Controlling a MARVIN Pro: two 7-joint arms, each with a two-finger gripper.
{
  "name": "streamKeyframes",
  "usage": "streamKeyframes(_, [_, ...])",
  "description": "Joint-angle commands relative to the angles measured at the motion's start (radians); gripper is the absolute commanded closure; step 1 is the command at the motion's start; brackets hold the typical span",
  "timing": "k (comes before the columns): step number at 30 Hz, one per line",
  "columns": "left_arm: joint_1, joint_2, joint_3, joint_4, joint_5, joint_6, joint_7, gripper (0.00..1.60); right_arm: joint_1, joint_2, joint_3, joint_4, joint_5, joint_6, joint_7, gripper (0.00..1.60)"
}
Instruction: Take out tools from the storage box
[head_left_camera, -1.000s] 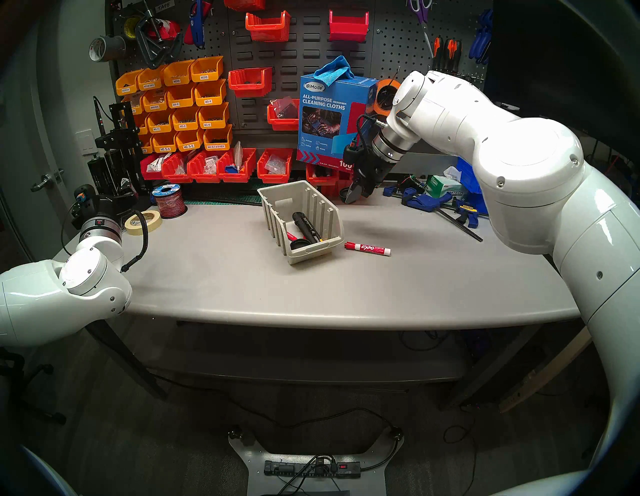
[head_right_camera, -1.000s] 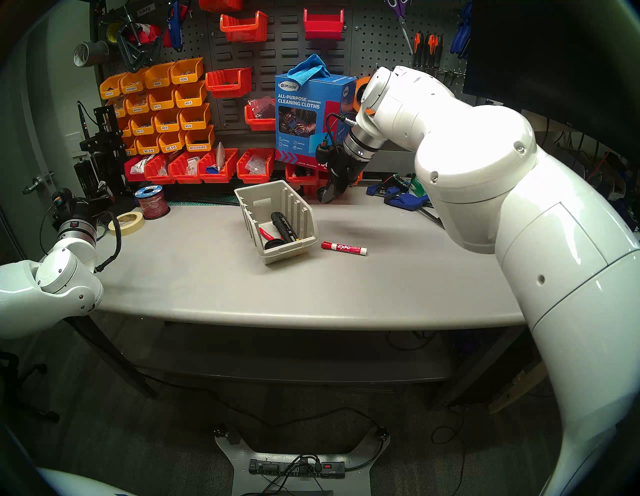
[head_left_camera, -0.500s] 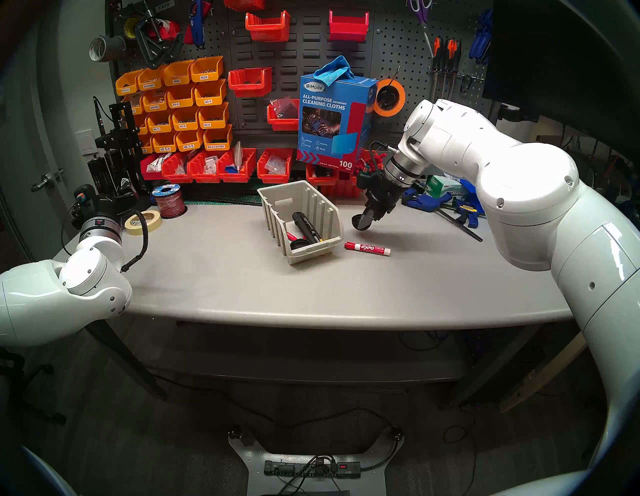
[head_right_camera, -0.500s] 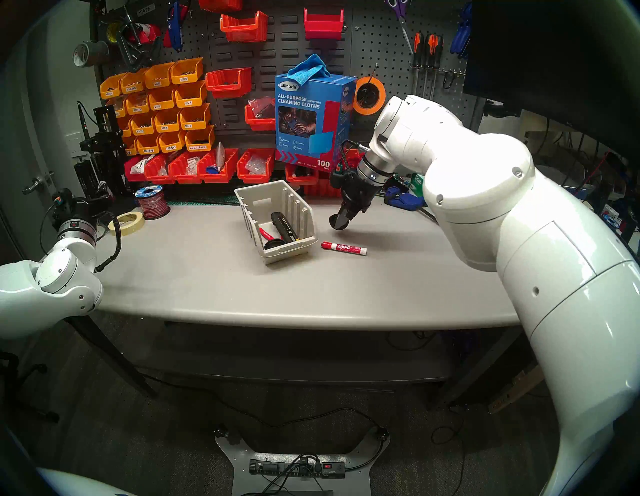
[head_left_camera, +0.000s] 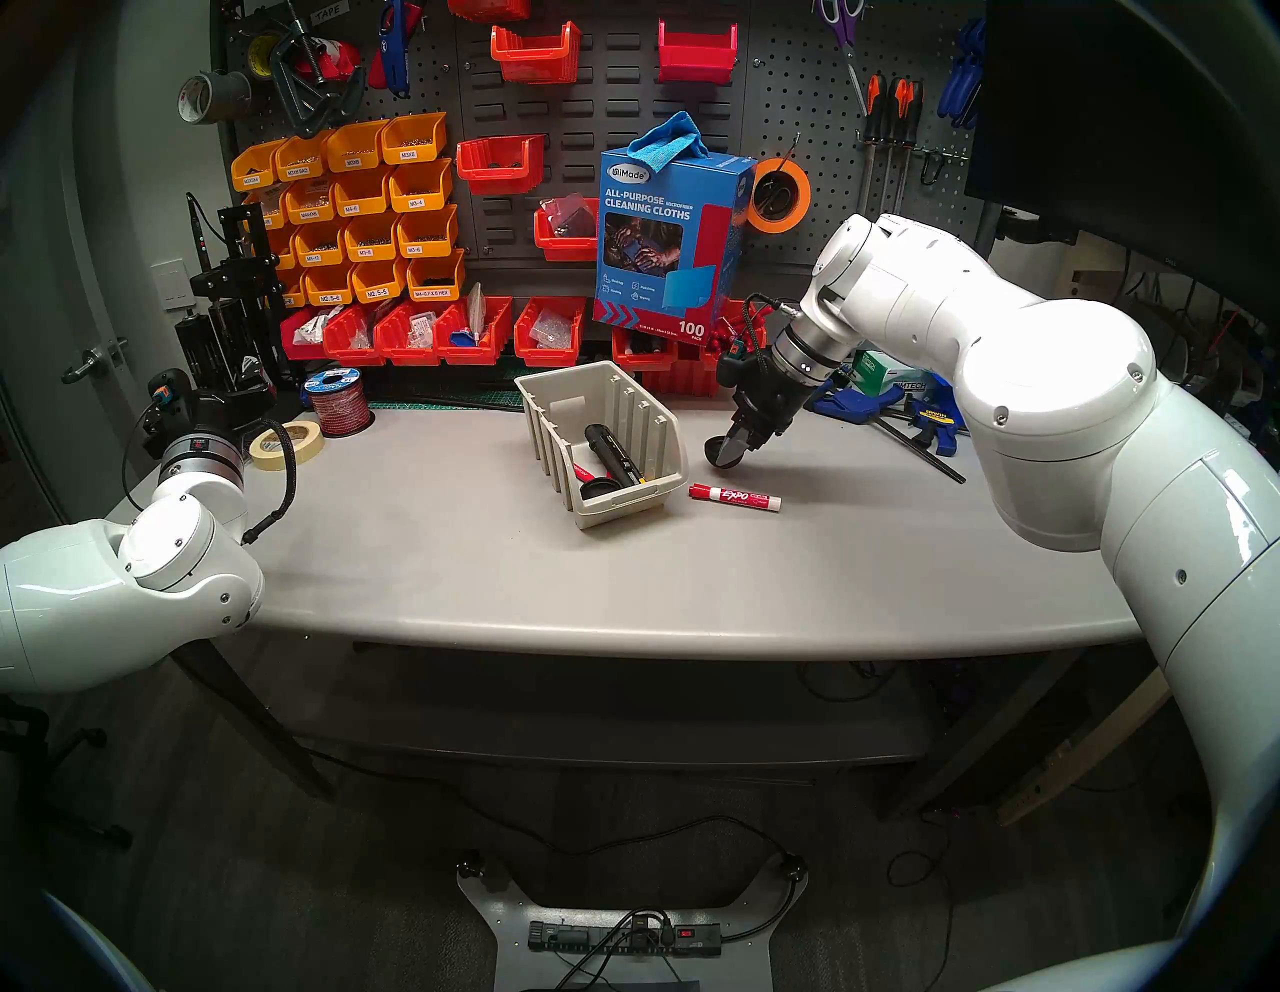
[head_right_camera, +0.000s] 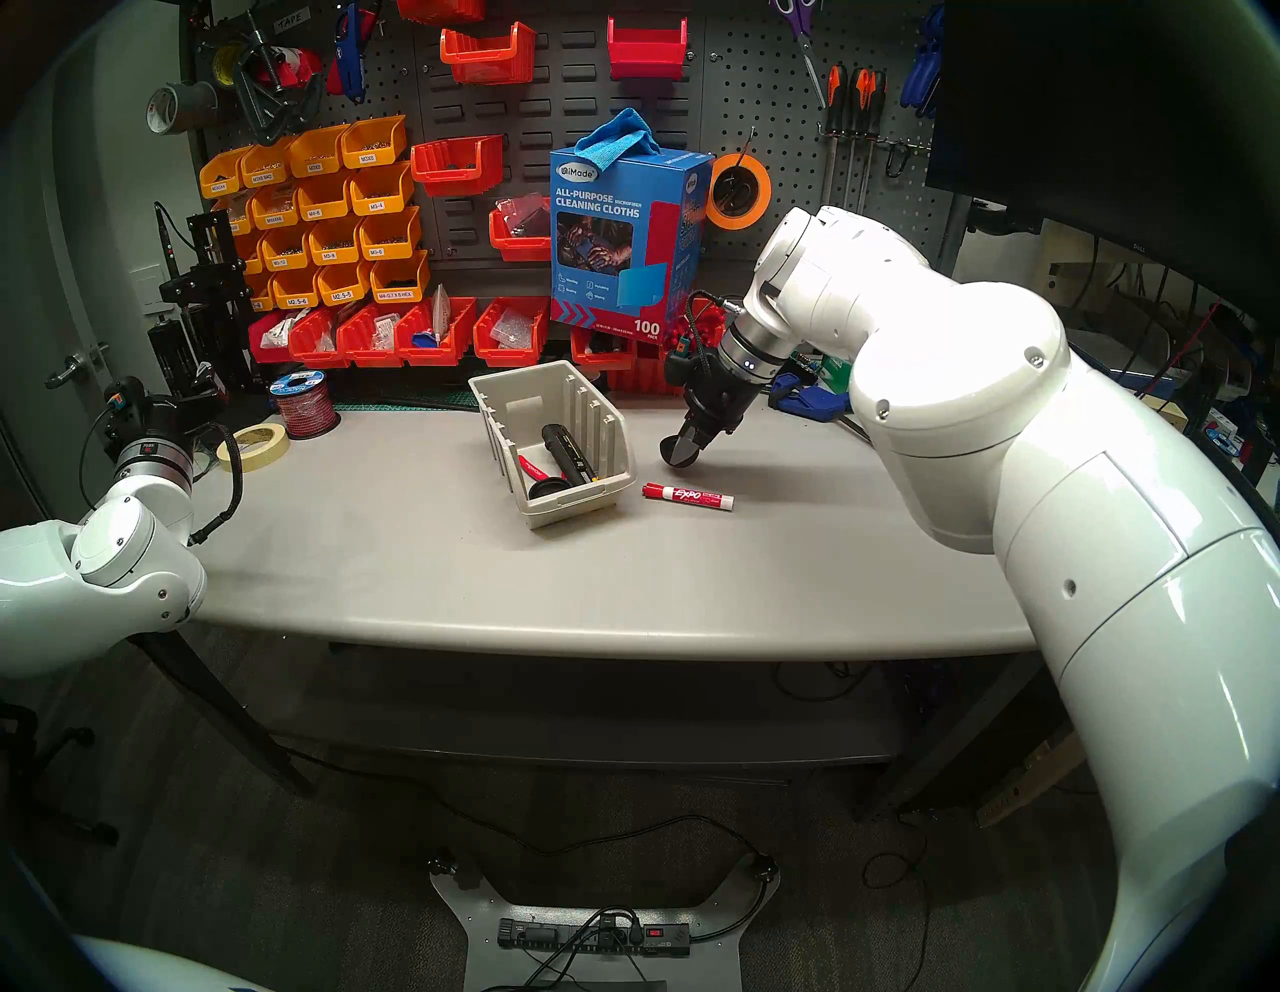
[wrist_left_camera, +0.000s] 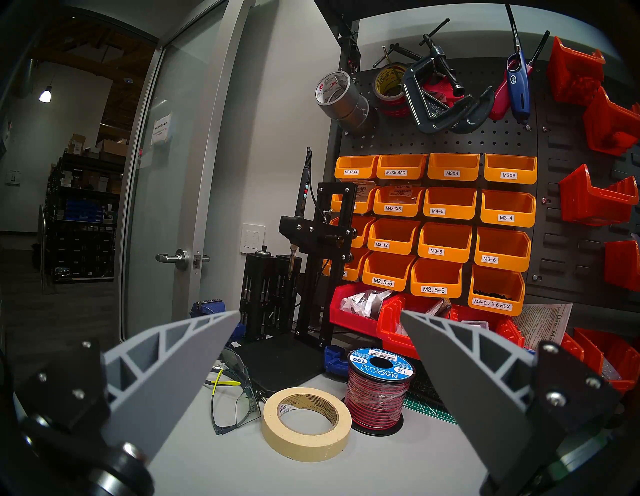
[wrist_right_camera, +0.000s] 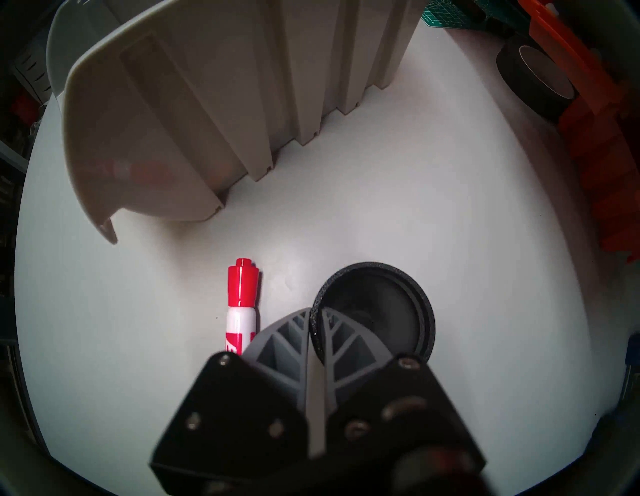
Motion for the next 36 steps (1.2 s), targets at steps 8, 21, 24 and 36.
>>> streamKeyframes(8, [-0.012, -0.002, -0.011, -0.002, 0.004, -0.002, -0.002, 0.0, 0.012, 0.005, -0.001, 0.002, 0.0, -0.006, -0.016, 0.92])
streamKeyframes(21, [-0.012, -0.002, -0.011, -0.002, 0.004, -0.002, -0.002, 0.0, 0.023, 0.007, -0.006, 0.002, -0.002, -0.015, -0.034, 0.08])
streamKeyframes(24, [-0.012, -0.002, -0.011, -0.002, 0.004, -0.002, -0.002, 0.0, 0.044, 0.0, -0.008, 0.002, -0.005, -0.029, -0.045, 0.0])
streamKeyframes(36, [-0.012, -0.002, -0.011, -0.002, 0.004, -0.002, -0.002, 0.0, 0.135, -0.034, -0.018, 0.002, -0.025, -0.071, -0.083, 0.01])
